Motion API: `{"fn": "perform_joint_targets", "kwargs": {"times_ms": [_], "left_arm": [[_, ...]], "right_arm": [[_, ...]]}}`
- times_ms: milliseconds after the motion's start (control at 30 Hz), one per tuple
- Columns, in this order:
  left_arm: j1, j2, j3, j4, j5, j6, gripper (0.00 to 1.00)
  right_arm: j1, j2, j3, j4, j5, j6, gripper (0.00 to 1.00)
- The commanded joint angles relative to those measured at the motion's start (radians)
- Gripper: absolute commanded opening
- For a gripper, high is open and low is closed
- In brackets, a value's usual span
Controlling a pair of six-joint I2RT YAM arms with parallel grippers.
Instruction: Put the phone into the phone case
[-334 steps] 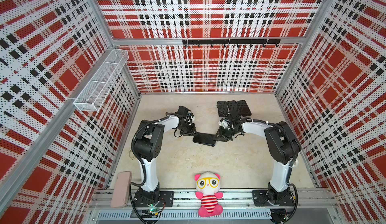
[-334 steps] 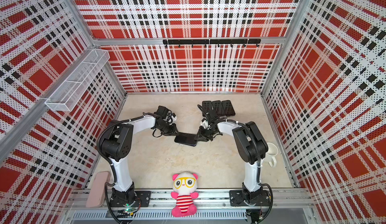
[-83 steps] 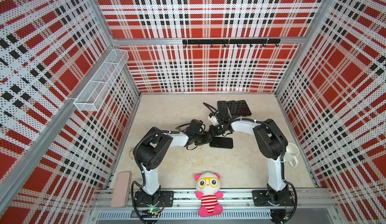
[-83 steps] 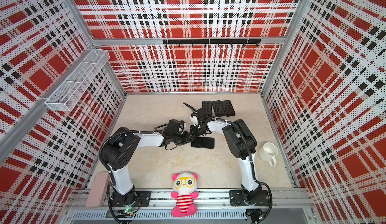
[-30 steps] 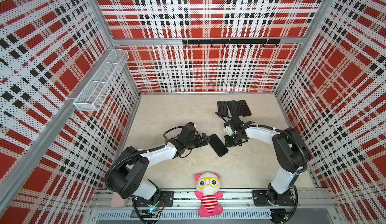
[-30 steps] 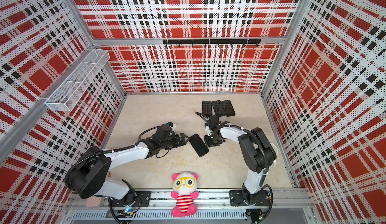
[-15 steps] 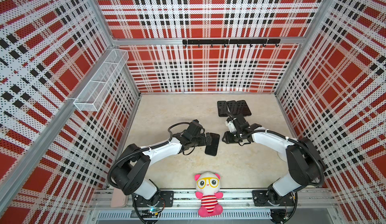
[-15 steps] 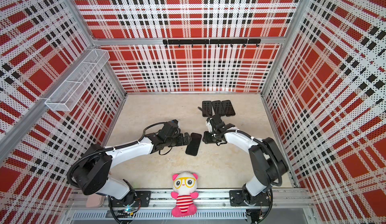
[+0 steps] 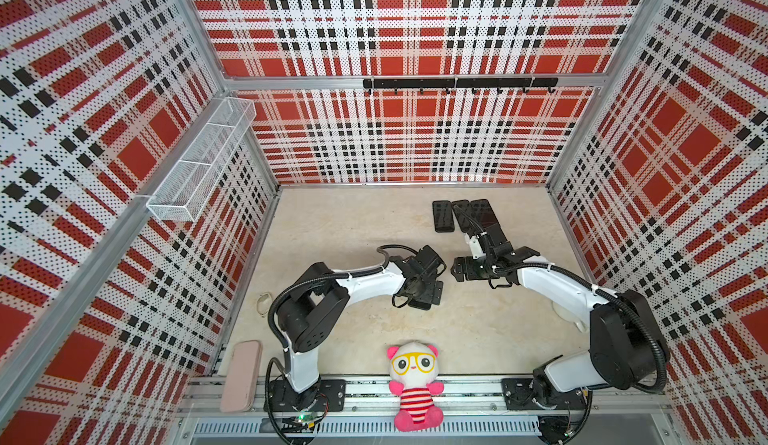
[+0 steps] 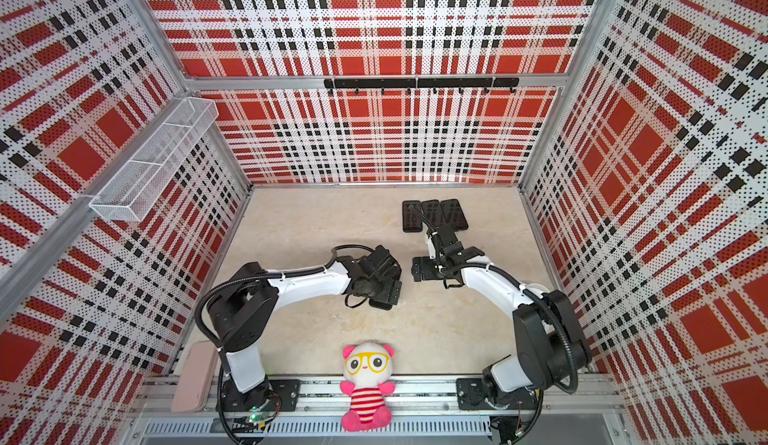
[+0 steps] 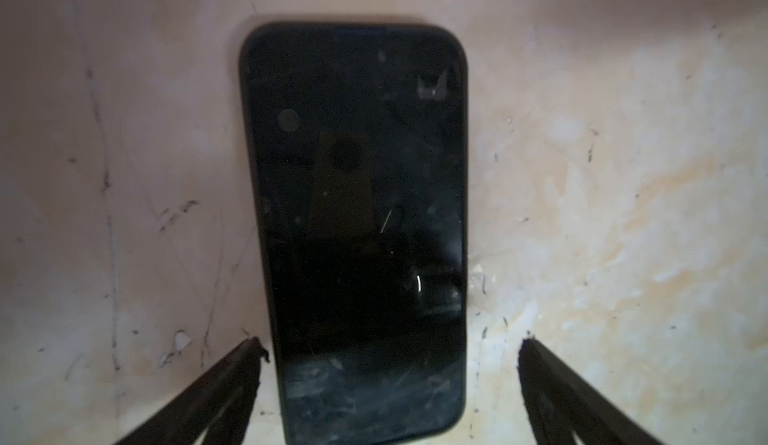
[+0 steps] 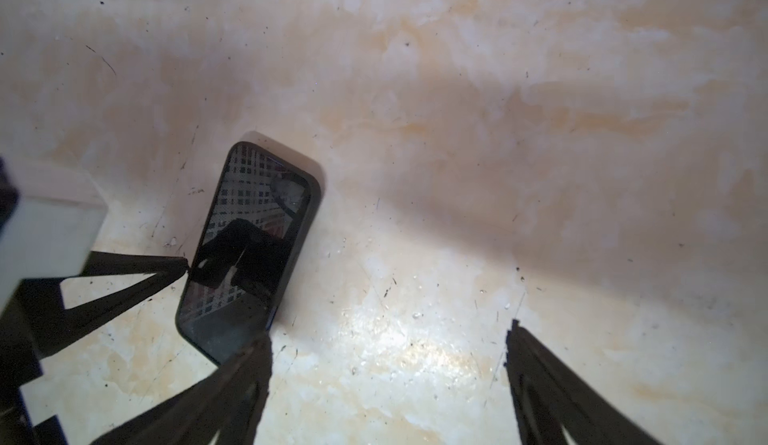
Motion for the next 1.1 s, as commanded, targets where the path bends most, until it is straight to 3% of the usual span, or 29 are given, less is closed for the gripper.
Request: {"fn": "perform_joint_targets", "kwargs": {"times_ms": [0, 267, 467, 733, 1067], "left_arm": [[-0.004, 0.03, 0.038, -0.046, -0.019, 0.025, 0.98], [-0.02, 0.099, 0.079, -0.063, -0.034, 0.034, 0.99], [-0.025, 0.148, 0.133, -0.118, -0.073, 0.037, 0.81], [-0.019, 0.147, 0.177, -0.135, -0.101, 0.035, 0.71], [0.107, 0.169, 0.333, -0.094, -0.11, 0.058, 0.66]], "right_arm": [[-0.012, -0.009, -0.01, -0.007, 0.014, -0.021, 0.9], [-0.046, -0.051, -0.04, 0.035, 0.001, -0.015, 0.9], [-0.067, -0.072, -0.043, 0.034, 0.021, -0.015, 0.91], [-0.093, -0.128, -0.068, 0.057, 0.021, -0.001, 0.91], [-0.094, -0.194, -0.091, 0.126, 0.02, 0.02, 0.91]]}}
